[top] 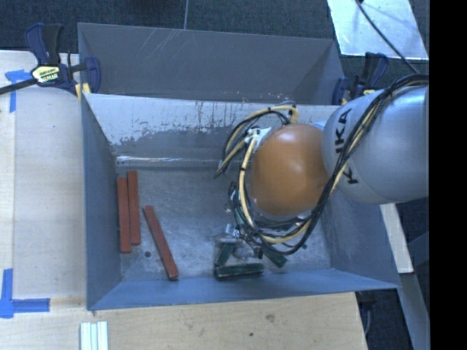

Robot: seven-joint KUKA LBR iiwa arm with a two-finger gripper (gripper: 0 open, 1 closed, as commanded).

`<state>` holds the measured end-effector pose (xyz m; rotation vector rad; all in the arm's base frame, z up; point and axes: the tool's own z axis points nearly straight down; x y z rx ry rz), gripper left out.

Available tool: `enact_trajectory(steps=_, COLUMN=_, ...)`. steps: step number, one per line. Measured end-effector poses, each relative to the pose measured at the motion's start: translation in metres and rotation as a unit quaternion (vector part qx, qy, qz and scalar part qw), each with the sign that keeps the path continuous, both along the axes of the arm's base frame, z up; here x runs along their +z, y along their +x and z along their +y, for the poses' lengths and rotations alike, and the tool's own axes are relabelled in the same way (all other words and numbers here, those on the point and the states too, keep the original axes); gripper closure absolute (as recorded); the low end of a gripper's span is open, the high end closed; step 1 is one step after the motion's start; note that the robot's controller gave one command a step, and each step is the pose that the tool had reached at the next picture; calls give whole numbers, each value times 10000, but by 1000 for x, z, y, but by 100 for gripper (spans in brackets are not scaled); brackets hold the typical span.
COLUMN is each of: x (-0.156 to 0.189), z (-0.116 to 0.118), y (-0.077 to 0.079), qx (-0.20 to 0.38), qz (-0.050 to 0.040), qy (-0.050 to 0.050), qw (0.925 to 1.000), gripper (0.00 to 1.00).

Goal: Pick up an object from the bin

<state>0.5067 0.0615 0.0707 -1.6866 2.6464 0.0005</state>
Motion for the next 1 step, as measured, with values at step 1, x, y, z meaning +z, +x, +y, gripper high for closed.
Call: enact_trajectory(steps=1, x=145, z=6, y=2, qx=382, qz=-1, qy=-2, qw=9993, gripper=100)
